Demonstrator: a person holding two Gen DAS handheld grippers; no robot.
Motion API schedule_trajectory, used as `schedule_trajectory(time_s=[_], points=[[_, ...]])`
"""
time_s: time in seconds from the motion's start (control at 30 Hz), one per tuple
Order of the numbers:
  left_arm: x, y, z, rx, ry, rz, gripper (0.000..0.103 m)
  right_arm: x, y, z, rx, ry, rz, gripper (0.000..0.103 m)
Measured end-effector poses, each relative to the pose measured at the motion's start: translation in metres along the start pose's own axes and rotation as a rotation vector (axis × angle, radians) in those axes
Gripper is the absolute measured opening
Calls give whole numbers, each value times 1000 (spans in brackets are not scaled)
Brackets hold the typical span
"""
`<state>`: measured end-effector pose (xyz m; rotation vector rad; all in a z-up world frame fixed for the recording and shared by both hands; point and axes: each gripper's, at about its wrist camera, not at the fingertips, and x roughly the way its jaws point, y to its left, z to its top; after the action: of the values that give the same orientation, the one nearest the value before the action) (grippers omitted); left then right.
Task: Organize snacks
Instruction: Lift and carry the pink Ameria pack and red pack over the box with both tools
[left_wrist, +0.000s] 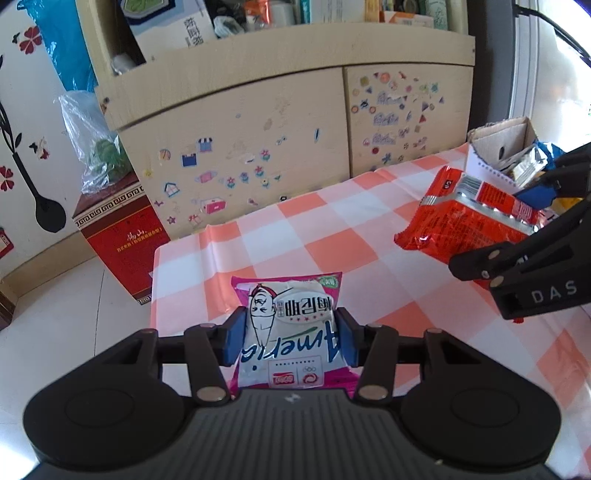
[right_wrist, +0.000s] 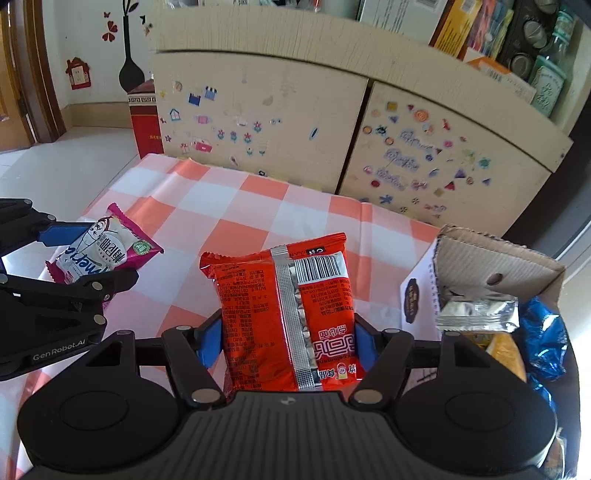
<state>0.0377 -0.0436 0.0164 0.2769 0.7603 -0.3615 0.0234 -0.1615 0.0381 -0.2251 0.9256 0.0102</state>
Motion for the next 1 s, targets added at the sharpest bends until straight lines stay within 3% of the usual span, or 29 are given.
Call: schedule_trajectory(time_s=[0.6, 1.0], points=[[-42, 0, -13, -80, -56, -32, 49, -77, -36, -27, 57, -124, -47, 75], [-60, -13, -10, -97, -86, -48, 49, -106, -66, -42, 132, -175, -68, 75]])
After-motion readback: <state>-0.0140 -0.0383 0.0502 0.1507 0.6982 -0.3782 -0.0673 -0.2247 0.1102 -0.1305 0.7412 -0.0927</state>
